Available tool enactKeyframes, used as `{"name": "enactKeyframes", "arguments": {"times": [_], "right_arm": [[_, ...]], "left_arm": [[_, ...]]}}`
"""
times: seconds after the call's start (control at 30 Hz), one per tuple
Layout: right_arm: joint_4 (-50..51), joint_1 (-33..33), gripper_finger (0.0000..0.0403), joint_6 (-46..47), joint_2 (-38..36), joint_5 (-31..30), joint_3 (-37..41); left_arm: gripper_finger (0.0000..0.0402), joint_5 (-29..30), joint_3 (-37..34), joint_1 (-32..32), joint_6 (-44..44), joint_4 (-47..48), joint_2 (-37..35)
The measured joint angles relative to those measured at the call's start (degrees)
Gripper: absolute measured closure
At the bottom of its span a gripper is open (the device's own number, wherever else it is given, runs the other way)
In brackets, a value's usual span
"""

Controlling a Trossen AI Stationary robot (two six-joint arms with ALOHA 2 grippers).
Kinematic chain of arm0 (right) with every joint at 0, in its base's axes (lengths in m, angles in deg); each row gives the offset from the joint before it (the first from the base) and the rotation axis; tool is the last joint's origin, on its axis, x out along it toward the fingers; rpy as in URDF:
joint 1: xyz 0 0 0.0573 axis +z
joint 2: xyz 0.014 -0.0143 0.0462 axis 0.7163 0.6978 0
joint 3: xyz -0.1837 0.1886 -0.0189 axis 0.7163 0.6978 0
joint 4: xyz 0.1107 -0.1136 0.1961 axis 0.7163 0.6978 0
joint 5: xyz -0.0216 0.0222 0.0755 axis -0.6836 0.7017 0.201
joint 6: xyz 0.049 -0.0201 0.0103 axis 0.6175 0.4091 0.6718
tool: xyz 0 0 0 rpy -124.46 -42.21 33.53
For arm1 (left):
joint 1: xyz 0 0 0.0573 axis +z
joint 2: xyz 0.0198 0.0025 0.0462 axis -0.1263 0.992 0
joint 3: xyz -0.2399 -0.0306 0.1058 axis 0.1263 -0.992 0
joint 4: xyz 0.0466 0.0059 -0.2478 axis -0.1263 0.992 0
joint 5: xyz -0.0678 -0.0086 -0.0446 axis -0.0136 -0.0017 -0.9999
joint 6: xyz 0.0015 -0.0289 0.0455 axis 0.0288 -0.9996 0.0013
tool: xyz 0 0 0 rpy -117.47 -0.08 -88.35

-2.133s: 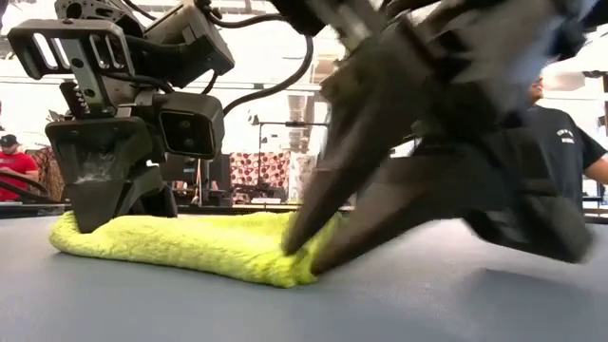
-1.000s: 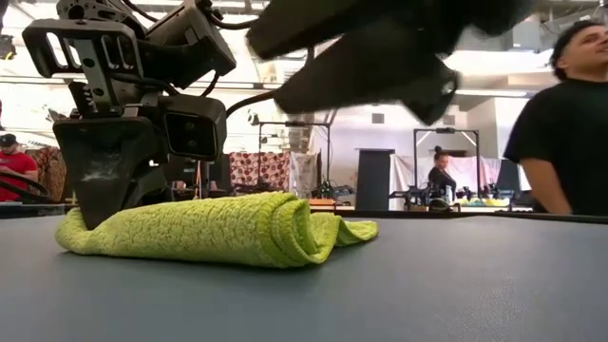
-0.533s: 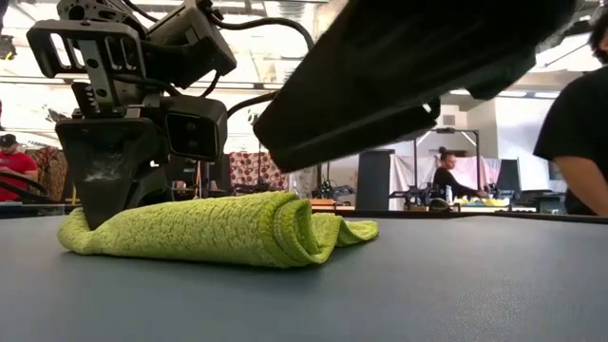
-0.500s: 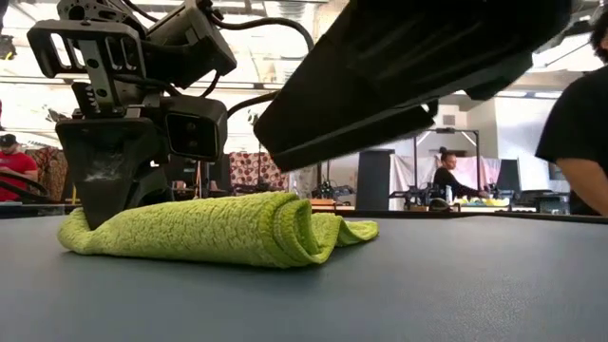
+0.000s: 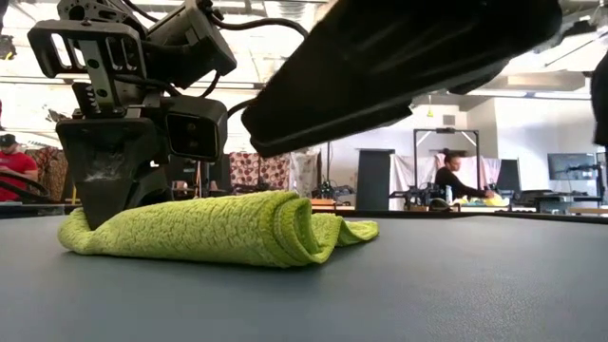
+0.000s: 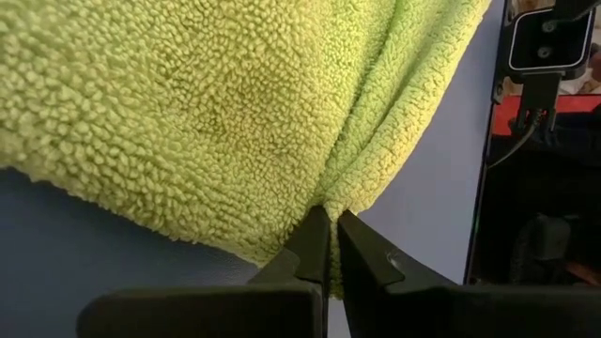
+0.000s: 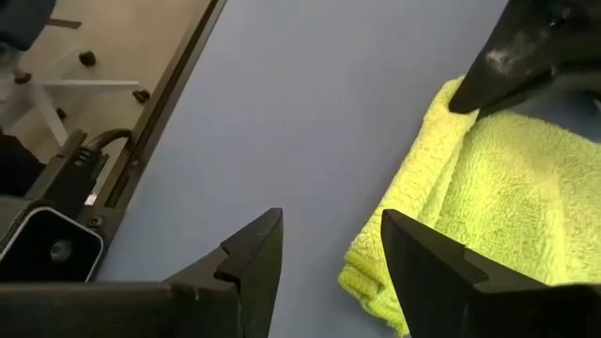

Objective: Roll towel
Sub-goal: Roll the green towel

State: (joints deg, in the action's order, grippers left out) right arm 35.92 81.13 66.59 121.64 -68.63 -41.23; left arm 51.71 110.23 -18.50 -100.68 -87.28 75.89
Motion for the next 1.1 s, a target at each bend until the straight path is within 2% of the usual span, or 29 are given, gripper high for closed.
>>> {"name": "enactKeyframes", "arguments": {"times": [0.23,0.4,0.57,0.73,1.1], "right_arm": [[-1.27,-1.1,0.0196,-1.91,0.0,4.29,-0.02],[-1.68,-1.83,0.0196,-3.0,3.75,7.32,-2.47],[1.33,-2.22,0.0196,-3.99,6.68,4.49,-7.92],[6.7,-2.0,0.0205,-3.73,6.03,0.27,-9.03],[10.48,-1.67,0.0219,2.53,6.05,0.08,-9.01]], "left_arm": [[0.0401,-0.09,0.0,0.0,0.0,0.03,0.0],[0.0401,-0.1,0.0,0.0,0.02,0.03,-0.02],[0.0401,-0.13,0.02,0.0,-0.04,0.1,0.0],[0.0401,-0.09,0.0,0.0,0.0,-0.07,-0.02],[0.0402,-0.07,0.02,-0.02,-0.02,0.06,-0.02]]}}
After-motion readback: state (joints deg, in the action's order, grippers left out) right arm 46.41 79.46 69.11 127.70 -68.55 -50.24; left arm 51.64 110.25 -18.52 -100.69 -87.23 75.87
